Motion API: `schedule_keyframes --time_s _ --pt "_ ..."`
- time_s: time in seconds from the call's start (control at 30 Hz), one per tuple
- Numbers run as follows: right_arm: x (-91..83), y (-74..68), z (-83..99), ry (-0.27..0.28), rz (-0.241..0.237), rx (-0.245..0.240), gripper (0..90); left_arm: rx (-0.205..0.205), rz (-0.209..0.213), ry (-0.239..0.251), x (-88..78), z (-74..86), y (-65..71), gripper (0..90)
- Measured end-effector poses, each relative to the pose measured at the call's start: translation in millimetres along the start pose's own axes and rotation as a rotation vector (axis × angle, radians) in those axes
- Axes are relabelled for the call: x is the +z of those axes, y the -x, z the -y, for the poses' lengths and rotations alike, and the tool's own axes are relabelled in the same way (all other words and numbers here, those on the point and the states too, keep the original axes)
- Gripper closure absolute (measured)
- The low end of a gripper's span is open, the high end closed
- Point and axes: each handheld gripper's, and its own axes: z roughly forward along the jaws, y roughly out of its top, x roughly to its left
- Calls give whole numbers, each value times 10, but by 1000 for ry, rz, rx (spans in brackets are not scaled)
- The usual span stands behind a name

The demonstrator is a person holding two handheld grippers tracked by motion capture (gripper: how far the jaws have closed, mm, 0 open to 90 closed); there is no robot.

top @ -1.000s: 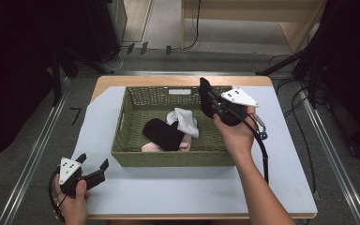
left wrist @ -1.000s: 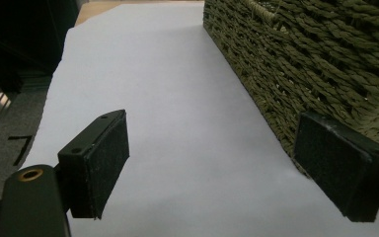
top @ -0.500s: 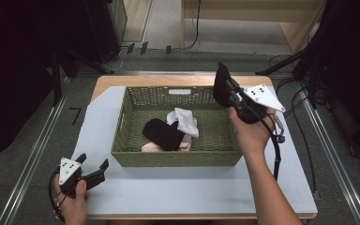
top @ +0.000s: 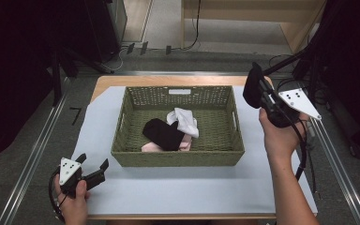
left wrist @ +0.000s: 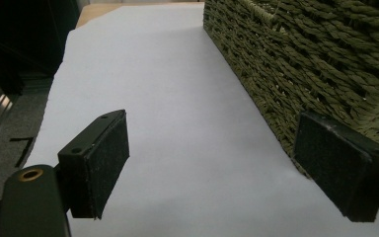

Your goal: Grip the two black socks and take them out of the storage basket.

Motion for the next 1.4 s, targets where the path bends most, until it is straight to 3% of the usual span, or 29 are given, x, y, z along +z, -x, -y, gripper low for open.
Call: schedule_keyframes --time_s 0.33,0.53,0.63,0.77,0.83,0.93,1.03,1.27,1.4 --pt "-117 264 412 -78 52 12 840 4 -2 2 0 1 6 154" --pt "-137 335 657 -137 70 31 840 4 -2 3 0 1 6 155" --pt "-134 389 869 -195 89 57 838 3 -3 3 0 1 6 154" --pt "-124 399 956 -246 88 93 791 4 -2 1 1 1 4 154" --pt "-122 392 951 -252 85 105 770 4 -2 1 1 1 4 154" --pt "-105 326 851 -240 75 110 695 5 -2 0 1 1 5 154" --pt "-94 238 715 -222 57 119 675 5 -2 1 1 1 5 154" --pt "-26 -64 328 -183 1 100 674 3 -1 0 2 0 3 154" --pt "25 -222 210 -172 -32 90 674 1 0 -1 3 -1 0 154"
